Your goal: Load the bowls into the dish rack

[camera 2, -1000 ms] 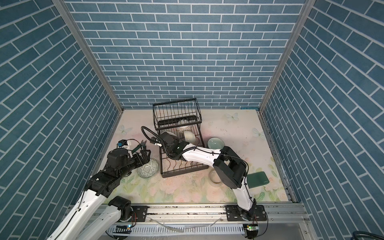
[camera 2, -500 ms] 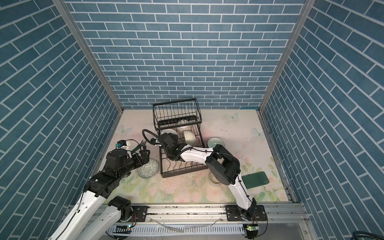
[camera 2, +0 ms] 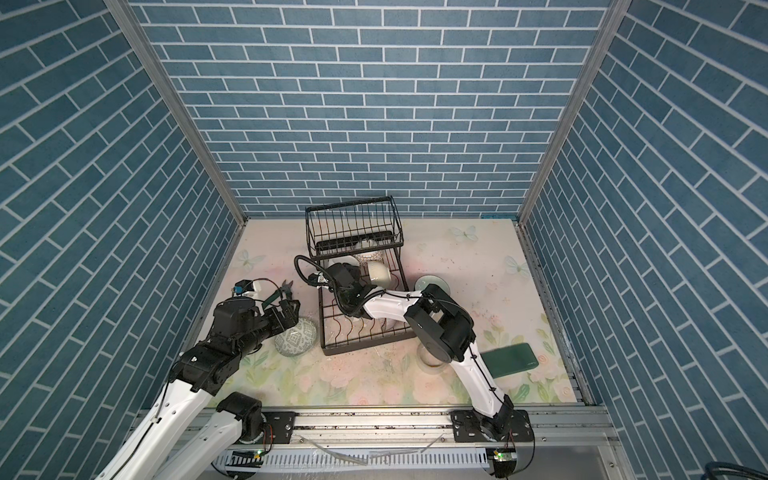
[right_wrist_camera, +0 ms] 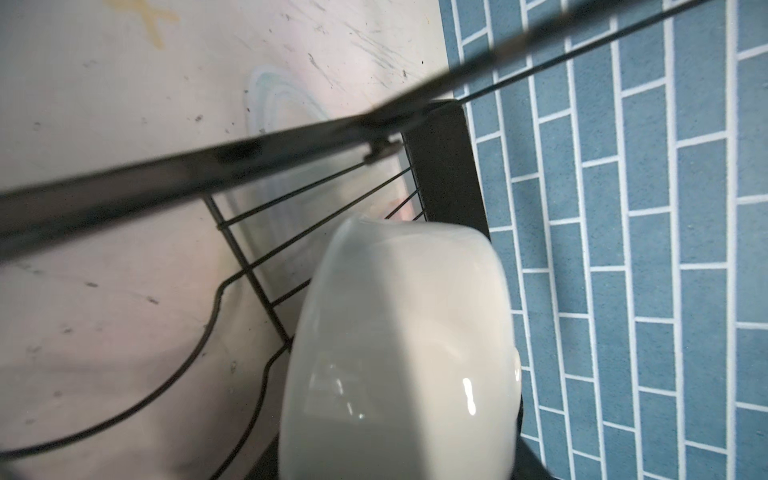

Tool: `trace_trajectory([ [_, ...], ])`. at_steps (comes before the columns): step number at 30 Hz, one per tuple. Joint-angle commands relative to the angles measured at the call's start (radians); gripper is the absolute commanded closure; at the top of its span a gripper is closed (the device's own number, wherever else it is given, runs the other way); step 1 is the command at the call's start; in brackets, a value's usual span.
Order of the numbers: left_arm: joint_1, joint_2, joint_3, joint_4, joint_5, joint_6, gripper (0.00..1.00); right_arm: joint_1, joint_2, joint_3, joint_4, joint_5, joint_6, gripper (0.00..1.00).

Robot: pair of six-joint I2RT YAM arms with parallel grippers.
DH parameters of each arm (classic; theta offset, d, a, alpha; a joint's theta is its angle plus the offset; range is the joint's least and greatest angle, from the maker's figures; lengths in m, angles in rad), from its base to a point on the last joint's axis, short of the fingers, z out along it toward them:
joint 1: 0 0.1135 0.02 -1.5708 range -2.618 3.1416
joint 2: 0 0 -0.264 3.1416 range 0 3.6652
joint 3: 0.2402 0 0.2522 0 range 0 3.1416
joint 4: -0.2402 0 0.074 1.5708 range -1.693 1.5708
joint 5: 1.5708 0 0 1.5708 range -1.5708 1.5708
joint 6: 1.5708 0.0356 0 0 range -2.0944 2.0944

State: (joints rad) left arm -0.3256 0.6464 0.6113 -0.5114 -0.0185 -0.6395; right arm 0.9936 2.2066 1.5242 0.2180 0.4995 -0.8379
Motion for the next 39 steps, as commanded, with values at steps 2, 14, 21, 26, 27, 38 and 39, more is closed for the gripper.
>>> trace_trajectory([
  [2, 0.008, 0.023, 0.016, -0.006, -0.008, 0.006, 0.00, -0.011, 0.027, 0.045, 0.095, -0.024, -0.047, 0.63],
  [14, 0.010, 0.039, 0.021, -0.008, -0.006, 0.006, 0.00, -0.049, 0.081, 0.093, 0.147, -0.044, -0.059, 0.63],
  [21, 0.012, 0.033, 0.022, -0.018, -0.009, 0.005, 0.00, -0.064, 0.109, 0.109, 0.161, -0.053, -0.074, 0.59],
  [26, 0.011, 0.030, 0.020, -0.019, -0.009, 0.005, 0.00, -0.065, 0.121, 0.116, 0.144, -0.060, -0.072, 0.54],
  [27, 0.011, 0.031, 0.017, -0.019, -0.008, 0.004, 0.00, -0.064, 0.123, 0.118, 0.142, -0.061, -0.070, 0.52],
  [38, 0.011, 0.035, 0.005, -0.008, -0.008, 0.003, 0.00, -0.052, 0.124, 0.101, 0.116, -0.076, -0.027, 0.41],
  [39, 0.011, 0.035, 0.004, -0.009, -0.007, 0.004, 0.00, -0.051, 0.123, 0.098, 0.120, -0.076, -0.027, 0.39],
])
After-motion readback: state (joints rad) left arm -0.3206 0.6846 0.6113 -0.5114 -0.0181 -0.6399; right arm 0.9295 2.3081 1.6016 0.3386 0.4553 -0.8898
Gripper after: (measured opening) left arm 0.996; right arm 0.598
